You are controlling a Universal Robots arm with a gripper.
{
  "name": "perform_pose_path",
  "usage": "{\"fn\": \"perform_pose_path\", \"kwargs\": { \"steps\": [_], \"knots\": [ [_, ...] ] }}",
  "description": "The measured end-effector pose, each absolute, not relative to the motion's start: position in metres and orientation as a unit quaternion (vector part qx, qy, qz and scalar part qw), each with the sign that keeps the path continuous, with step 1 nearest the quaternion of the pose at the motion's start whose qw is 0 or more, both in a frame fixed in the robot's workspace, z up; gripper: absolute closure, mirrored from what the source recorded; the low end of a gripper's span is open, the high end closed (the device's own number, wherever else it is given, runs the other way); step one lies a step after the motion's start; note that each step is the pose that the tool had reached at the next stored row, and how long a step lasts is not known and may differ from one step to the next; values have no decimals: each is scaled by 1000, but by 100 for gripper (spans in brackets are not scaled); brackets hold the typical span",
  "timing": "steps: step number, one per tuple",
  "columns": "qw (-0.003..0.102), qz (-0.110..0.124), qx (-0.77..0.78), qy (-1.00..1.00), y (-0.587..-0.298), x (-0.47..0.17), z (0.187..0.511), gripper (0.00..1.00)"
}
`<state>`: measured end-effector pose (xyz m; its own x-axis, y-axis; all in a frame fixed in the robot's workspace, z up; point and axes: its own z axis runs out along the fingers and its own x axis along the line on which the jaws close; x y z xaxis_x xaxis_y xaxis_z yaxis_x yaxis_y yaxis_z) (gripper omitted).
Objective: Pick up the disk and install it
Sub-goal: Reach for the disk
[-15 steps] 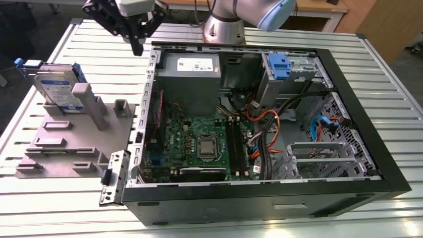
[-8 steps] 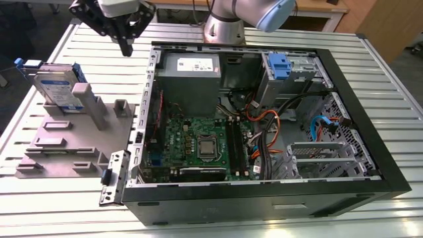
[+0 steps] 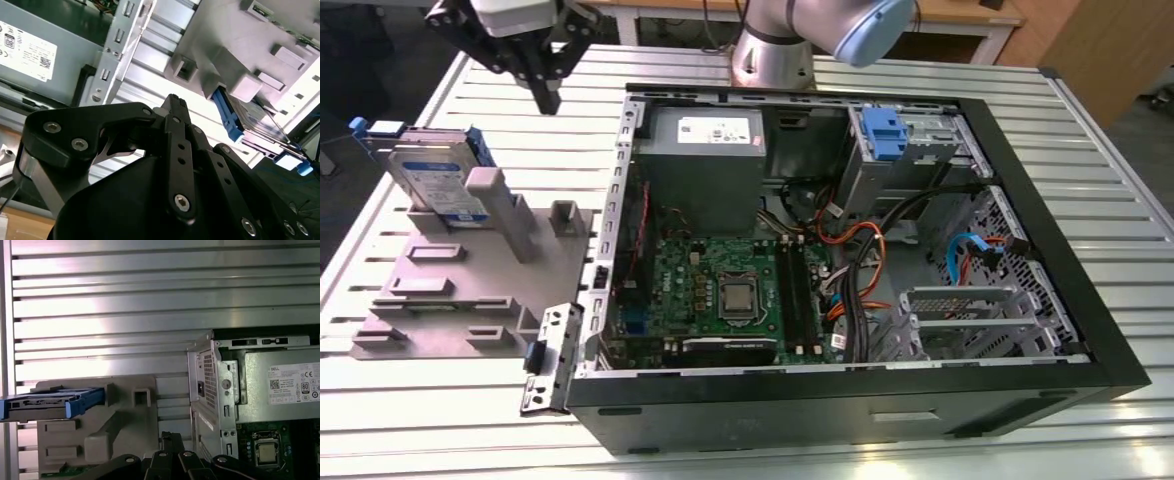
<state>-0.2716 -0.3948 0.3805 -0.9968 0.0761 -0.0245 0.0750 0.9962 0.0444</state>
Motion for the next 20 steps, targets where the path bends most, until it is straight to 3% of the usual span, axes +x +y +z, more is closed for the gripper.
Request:
{"fn": "perform_pose_path", "kwargs": {
  "steps": [20],
  "knots": [
    [13, 22, 38, 999, -382, -353, 371, 89]
  ]
}}
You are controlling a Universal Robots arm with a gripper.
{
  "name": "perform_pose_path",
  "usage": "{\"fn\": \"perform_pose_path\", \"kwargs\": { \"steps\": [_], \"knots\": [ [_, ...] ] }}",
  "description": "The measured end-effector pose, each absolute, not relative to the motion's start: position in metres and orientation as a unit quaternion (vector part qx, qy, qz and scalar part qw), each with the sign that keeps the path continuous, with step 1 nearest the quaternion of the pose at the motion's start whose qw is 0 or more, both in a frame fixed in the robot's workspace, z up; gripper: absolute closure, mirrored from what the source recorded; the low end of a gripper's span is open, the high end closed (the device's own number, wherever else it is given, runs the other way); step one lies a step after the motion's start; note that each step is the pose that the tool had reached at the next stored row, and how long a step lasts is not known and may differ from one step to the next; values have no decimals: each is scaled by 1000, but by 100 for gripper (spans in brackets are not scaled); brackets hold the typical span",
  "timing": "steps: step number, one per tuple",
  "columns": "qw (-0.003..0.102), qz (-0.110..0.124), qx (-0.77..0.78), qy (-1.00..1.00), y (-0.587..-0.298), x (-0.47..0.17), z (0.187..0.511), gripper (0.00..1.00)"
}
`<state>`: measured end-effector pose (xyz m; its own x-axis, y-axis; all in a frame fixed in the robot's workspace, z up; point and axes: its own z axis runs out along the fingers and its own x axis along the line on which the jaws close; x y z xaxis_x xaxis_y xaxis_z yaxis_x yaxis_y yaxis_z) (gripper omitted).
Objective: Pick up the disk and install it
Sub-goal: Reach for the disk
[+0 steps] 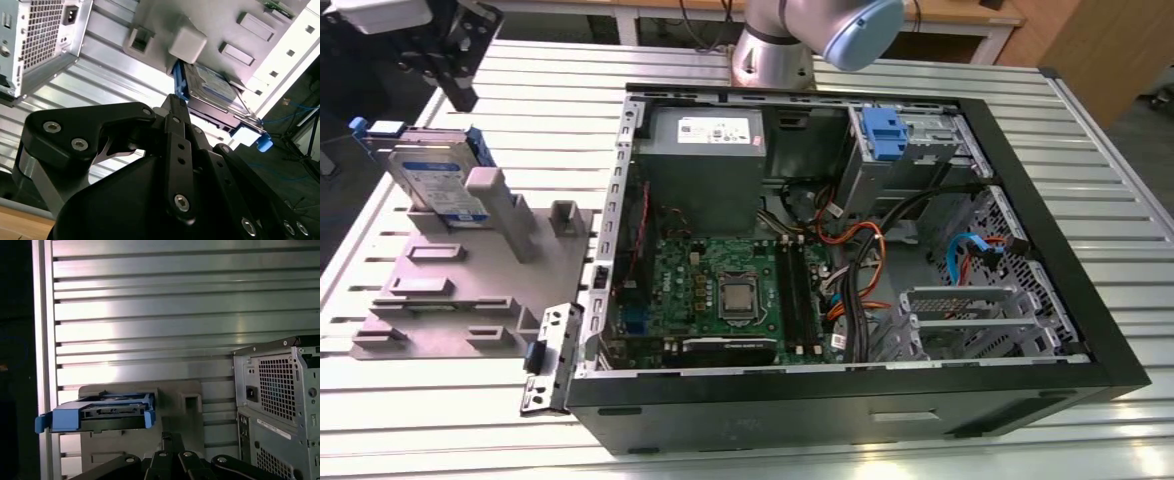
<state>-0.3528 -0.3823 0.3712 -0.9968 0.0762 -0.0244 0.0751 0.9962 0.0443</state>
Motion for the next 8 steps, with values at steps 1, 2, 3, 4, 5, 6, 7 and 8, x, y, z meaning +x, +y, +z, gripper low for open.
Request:
{"fn": "perform_pose_path", "kwargs": {
  "steps": [1, 2, 3, 4, 5, 6, 7, 8],
  "knots": [
    [13, 22, 38, 999, -382, -356, 371, 89],
    [13, 22, 38, 999, -382, -359, 370, 89],
    [13, 22, 38, 999, -381, -363, 370, 89],
    [13, 22, 38, 999, -381, -366, 370, 89],
    [13, 22, 38, 999, -381, -369, 369, 89],
    [13, 22, 38, 999, -381, -373, 369, 89],
    [13, 22, 38, 999, -381, -376, 369, 89],
    [13, 22, 38, 999, -380, -379, 368, 89]
  ]
}}
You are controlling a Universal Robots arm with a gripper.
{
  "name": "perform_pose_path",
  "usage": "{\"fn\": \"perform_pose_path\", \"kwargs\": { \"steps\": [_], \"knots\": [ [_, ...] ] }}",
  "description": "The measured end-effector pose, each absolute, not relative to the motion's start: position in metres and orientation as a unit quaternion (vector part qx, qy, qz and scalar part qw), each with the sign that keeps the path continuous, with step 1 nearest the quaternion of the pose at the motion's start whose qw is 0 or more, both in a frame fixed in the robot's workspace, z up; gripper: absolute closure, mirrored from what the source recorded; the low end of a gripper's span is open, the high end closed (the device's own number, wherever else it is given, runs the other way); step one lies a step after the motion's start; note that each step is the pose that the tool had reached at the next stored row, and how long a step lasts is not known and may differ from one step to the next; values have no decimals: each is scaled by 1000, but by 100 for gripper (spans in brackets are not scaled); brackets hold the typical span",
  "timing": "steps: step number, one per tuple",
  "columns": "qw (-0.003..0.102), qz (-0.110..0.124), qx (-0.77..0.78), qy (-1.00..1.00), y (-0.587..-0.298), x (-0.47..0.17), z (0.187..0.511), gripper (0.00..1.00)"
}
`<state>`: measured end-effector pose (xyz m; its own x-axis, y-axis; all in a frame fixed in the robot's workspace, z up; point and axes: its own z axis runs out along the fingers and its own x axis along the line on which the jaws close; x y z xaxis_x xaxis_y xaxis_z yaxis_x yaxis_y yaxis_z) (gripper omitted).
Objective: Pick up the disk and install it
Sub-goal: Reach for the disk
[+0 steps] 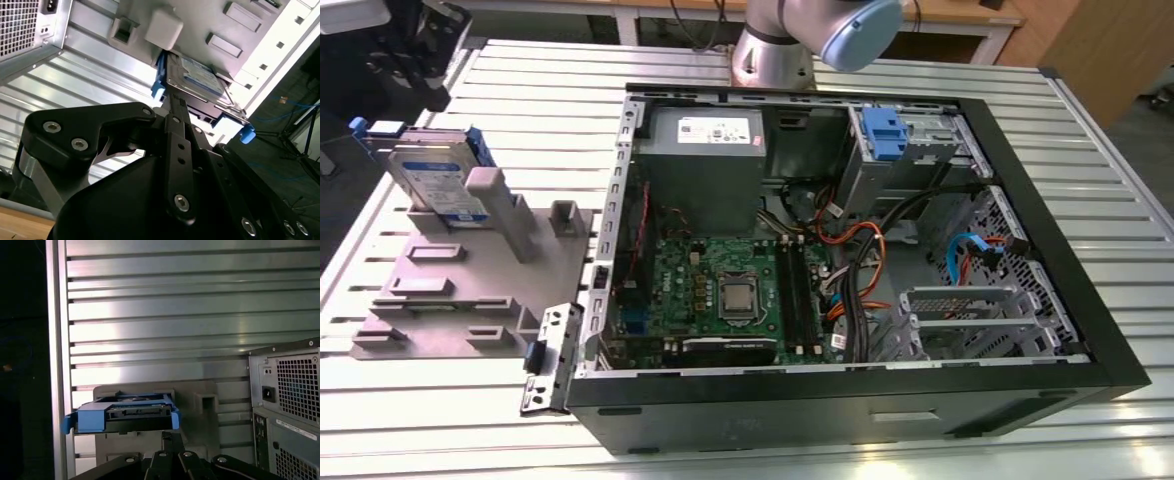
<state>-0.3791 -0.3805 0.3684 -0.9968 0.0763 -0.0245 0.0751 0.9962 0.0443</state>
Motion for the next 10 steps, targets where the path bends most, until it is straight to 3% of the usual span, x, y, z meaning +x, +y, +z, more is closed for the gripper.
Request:
{"fn": "perform_pose_path", "kwargs": {
  "steps": [10],
  "knots": [
    [13, 22, 38, 999, -380, -401, 365, 89]
  ]
}}
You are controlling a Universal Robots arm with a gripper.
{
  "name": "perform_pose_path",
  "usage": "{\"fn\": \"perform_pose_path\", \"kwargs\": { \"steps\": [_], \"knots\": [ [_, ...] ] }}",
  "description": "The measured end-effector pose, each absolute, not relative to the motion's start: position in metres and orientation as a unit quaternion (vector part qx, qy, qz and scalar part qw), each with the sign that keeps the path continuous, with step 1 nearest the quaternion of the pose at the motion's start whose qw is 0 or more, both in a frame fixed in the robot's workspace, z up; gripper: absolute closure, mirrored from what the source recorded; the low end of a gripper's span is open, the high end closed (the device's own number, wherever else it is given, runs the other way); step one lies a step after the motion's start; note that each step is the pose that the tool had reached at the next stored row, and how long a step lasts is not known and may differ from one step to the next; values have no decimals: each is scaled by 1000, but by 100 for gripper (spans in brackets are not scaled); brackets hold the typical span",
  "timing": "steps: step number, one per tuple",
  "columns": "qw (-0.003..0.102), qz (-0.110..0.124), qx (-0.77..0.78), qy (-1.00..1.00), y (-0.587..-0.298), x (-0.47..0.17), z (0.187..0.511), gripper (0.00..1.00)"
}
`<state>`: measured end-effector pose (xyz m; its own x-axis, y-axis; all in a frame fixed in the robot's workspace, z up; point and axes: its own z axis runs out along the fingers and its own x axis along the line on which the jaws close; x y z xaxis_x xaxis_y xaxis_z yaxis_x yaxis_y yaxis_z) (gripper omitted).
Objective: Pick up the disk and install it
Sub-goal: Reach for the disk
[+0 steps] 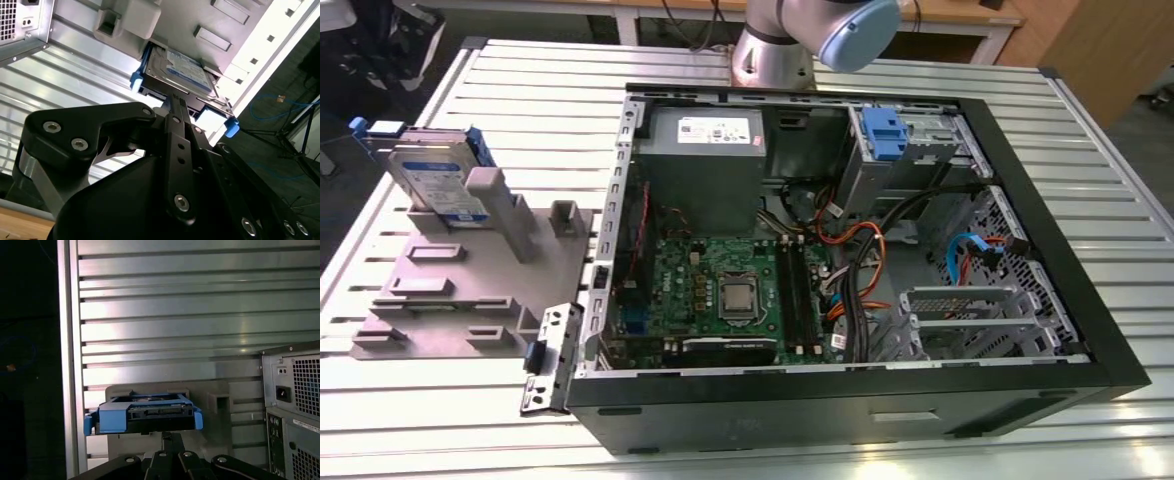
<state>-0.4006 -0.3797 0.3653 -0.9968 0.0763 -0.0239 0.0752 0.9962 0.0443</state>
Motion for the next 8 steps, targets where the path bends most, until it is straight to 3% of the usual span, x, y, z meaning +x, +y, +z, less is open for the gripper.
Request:
{"fn": "perform_pose_path", "kwargs": {
  "steps": [6, 8],
  "knots": [
    [12, 21, 38, 999, -380, -401, 365, 89],
    [-1, 21, 38, 999, -380, -401, 365, 89]
  ]
}}
